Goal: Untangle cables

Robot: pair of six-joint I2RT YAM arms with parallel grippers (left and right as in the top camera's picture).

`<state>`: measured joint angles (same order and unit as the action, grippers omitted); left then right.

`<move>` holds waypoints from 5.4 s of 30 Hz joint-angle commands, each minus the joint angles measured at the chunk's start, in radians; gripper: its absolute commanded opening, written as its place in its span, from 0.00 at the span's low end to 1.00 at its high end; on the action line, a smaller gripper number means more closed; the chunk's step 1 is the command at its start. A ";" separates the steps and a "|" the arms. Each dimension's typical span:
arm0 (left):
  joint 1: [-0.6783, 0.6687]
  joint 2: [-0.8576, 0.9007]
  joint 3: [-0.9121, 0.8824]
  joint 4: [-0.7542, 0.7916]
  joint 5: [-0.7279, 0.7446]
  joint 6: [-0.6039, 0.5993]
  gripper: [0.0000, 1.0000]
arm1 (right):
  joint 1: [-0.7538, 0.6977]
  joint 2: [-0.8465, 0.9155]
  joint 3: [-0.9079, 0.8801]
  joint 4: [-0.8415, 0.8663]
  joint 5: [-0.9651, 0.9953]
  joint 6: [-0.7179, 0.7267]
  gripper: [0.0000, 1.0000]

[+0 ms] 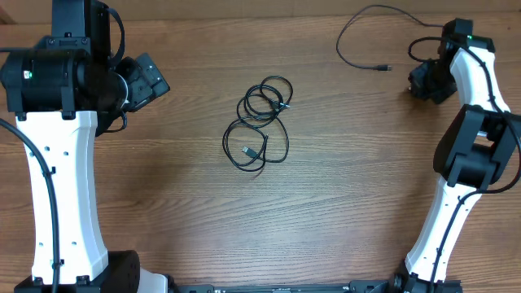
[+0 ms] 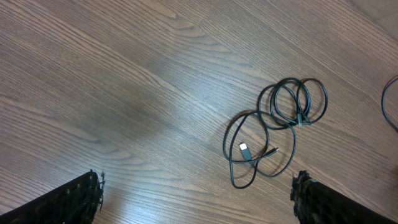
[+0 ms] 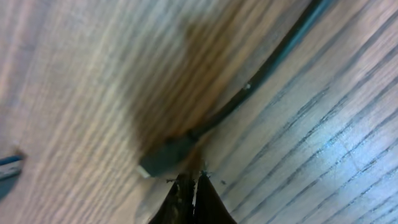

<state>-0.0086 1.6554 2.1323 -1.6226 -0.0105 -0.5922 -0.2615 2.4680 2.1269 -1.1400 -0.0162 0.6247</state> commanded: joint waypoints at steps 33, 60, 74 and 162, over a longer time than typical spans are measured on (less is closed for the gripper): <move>0.002 0.005 -0.005 0.005 0.001 0.009 1.00 | -0.101 -0.100 0.195 0.104 -0.359 -0.142 0.38; 0.002 0.005 -0.005 0.004 0.001 0.009 1.00 | 0.599 -0.238 0.217 -0.451 -0.175 -0.372 1.00; 0.002 0.005 -0.005 0.005 0.071 0.009 1.00 | 0.795 -0.233 0.007 -0.348 -0.076 -0.505 0.97; -0.005 0.007 -0.005 0.042 0.187 0.106 0.99 | 0.707 -0.391 0.621 -0.333 -0.220 -0.568 0.04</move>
<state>-0.0116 1.6554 2.1323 -1.5837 0.1654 -0.4969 0.4820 2.1723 2.6583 -1.4677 -0.3523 -0.0017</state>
